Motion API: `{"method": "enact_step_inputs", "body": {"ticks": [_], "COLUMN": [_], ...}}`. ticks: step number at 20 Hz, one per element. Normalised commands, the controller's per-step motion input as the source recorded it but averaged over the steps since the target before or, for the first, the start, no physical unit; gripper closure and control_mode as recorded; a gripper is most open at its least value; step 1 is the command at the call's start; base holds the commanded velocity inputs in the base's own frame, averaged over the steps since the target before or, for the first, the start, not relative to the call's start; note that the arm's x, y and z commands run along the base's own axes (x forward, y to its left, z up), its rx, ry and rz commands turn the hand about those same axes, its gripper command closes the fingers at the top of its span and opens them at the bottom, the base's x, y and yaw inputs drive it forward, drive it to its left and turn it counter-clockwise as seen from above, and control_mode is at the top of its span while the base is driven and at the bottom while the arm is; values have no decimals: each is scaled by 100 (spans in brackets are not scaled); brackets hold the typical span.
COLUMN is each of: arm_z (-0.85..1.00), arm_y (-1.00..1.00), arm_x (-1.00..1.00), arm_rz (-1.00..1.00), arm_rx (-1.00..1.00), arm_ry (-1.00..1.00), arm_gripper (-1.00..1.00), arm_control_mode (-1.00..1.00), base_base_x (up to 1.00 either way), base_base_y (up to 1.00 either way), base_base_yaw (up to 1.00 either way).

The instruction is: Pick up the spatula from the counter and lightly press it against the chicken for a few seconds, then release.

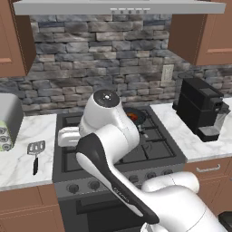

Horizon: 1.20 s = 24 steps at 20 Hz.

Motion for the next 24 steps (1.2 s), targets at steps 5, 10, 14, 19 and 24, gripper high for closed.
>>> {"method": "enact_step_inputs", "body": {"ticks": [5,10,14,19,24], "arm_z": [-19,-25,-25,-10,-2], "arm_y": [29,28,28,27,25], "arm_x": [11,18,17,8,15], "arm_rz": [8,7,6,1,0], "arm_rx": [2,4,4,0,0], "arm_ry": [0,1,0,0,-1], "arm_gripper": [-100,-100,-100,-100,-100], "arm_control_mode": [-100,-100,-100,-100,-100], "base_base_x": [0,0,0,0,0], "base_base_y": [0,0,0,0,0], "base_base_yaw": [0,0,0,0,0]}}
